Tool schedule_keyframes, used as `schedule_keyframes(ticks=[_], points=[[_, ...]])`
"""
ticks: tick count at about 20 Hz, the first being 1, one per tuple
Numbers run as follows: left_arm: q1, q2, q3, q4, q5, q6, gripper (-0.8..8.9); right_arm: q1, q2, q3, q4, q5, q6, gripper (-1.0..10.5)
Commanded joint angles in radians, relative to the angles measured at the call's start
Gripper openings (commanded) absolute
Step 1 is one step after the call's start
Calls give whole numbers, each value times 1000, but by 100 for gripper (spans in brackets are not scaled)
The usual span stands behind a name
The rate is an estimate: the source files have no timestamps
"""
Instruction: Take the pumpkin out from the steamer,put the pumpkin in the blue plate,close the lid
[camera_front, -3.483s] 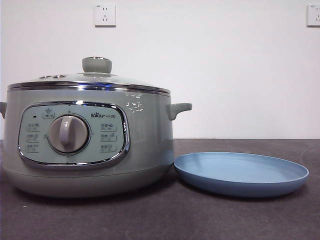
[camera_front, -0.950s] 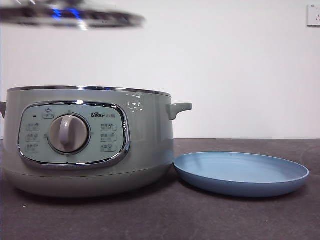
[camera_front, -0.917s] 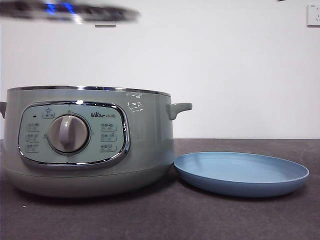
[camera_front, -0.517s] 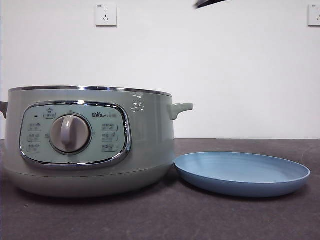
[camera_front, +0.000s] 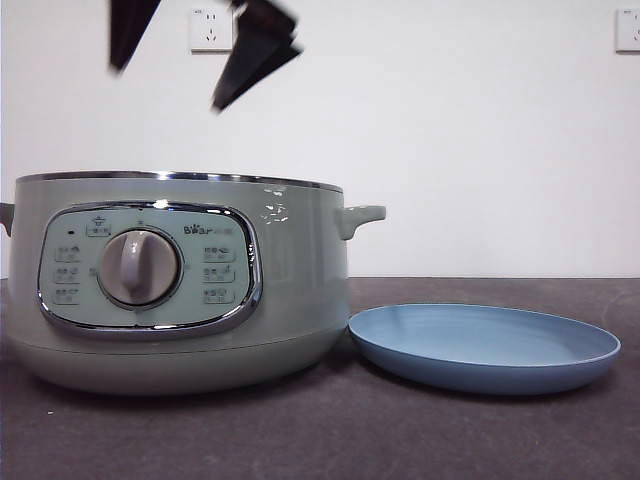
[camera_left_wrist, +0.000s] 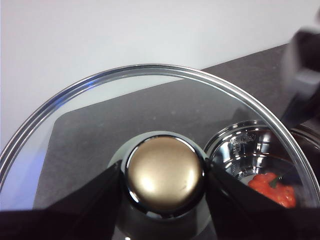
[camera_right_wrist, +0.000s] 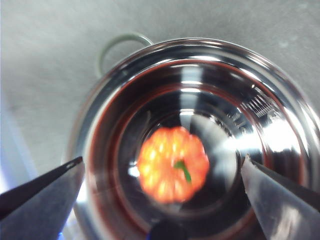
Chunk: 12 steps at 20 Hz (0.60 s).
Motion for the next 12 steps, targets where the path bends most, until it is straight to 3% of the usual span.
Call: schedule_keyframes(ticks=[1, 10, 12], points=[[-1, -12, 11, 43, -6, -10, -9, 14, 80, 0, 6, 8, -23, 638], [-1, -12, 11, 8, -3, -11, -9, -3, 258, 0, 20, 25, -32, 625], [-1, -12, 11, 3, -2, -11, -9, -17, 274, 0, 24, 30, -27, 488]])
